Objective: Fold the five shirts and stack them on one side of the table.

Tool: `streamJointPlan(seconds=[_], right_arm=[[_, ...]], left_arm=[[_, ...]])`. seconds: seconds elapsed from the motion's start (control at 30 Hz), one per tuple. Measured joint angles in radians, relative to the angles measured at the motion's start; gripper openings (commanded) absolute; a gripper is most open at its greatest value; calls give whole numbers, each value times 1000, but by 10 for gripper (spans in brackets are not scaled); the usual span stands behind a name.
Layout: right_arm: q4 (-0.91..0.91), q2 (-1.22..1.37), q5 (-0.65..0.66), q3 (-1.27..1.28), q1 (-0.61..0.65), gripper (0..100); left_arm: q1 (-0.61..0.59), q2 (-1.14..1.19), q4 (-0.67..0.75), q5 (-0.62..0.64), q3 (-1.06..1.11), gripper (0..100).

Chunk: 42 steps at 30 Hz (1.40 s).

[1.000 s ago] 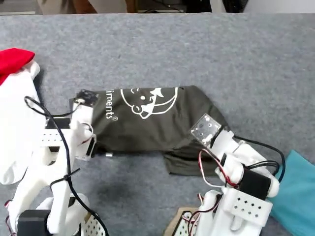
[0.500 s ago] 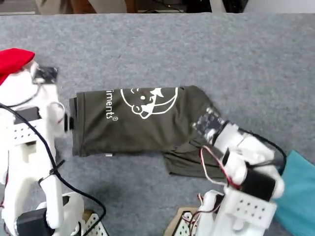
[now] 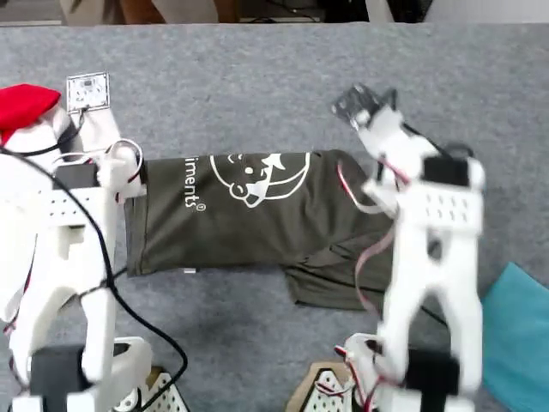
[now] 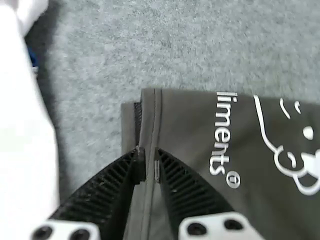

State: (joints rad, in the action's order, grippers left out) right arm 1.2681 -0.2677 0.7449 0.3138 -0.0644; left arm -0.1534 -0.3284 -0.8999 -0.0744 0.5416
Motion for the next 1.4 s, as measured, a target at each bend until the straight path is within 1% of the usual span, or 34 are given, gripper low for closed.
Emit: streamJointPlan(seconds=[0.1,0.27,0.5,0.6,0.83,0.93,1.03,1.17,1.23,1.4], right_arm=[[0,195,-69,-130,55,19],[2,430,-158,-296,114,18],[2,655,-209,-436,115,5],[2,750,-233,-494,115,5],[9,962,-264,-641,117,5],[51,1019,-264,-735,115,5],[69,1077,-264,-825,87,5],[97,1132,-258,-927,52,5],[127,1143,-252,-961,44,5],[270,1145,-252,-1033,43,5]], left_arm=[[0,120,54,29,-3,45],[2,327,61,29,-80,45],[2,519,64,29,-160,44],[3,580,66,29,-206,17],[3,661,-31,29,-330,19],[3,683,-58,29,-361,19],[-6,694,-91,29,-390,19],[-43,694,-98,29,-391,19],[-57,694,-98,29,-393,19],[-58,694,-103,31,-396,19]])
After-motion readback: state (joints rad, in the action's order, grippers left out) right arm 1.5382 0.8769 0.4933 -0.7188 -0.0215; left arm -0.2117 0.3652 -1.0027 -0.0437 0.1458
